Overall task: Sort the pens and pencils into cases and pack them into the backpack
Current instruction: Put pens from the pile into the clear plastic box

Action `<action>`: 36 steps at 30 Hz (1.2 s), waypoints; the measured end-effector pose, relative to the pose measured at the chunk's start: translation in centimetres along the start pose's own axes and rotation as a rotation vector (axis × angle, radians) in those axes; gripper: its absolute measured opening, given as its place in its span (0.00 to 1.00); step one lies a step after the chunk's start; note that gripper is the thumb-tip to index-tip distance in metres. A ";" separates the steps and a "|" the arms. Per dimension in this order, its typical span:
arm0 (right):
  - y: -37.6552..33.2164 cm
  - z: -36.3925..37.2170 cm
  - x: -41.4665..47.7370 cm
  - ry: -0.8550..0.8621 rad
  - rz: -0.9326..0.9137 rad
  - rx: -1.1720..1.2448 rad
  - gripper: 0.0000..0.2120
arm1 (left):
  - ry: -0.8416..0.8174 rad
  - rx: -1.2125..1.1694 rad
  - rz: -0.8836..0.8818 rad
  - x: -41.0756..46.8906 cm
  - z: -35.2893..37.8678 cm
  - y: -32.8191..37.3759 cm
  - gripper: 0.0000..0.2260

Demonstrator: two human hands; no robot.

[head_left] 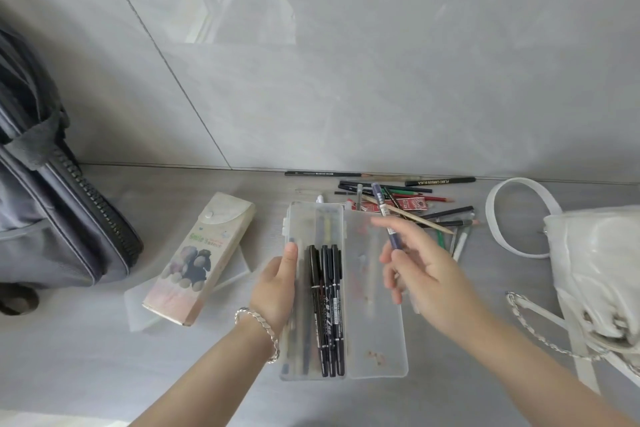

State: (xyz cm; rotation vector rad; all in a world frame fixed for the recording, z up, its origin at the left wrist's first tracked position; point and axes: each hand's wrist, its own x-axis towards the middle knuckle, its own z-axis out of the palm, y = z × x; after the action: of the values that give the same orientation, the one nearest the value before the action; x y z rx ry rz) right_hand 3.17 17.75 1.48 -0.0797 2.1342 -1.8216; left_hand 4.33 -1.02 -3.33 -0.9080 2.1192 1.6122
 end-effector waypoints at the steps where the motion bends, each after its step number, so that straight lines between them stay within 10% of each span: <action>1: 0.0 0.2 -0.1 0.037 0.079 0.157 0.24 | 0.019 0.024 0.012 -0.2 0.1 0.2 0.17; 5: -0.4 0.4 -0.2 0.089 0.261 0.453 0.14 | 0.050 0.053 0.022 -0.8 0.6 0.6 0.18; 8: -0.5 0.5 -0.5 0.042 0.317 0.328 0.03 | 0.043 0.022 0.018 -0.9 0.8 0.5 0.14; 13: -1.4 1.2 -1.1 0.046 0.177 -0.022 0.18 | 0.047 0.000 0.027 -1.3 1.2 1.1 0.10; 18: -1.4 3.7 -0.7 -0.015 0.181 0.031 0.03 | 0.038 0.026 0.071 -1.6 1.5 1.4 0.20; 25: 0.5 5.8 -0.2 -0.029 0.115 -0.509 0.26 | 0.013 -0.128 0.028 -1.7 1.5 1.1 0.20; 30: 2.0 6.0 -0.1 0.236 -0.335 -0.818 0.17 | 0.026 -0.095 0.092 -2.0 1.3 1.8 0.16; 36: 3.6 5.9 2.0 0.093 -0.481 -0.899 0.23 | 0.015 -0.065 0.171 -1.7 2.2 1.7 0.14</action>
State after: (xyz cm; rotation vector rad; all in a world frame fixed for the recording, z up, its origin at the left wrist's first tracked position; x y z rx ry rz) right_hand 3.60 12.28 -3.15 -0.7771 3.0133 -0.8901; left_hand 4.21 1.84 -1.69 -0.7785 2.2197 1.7709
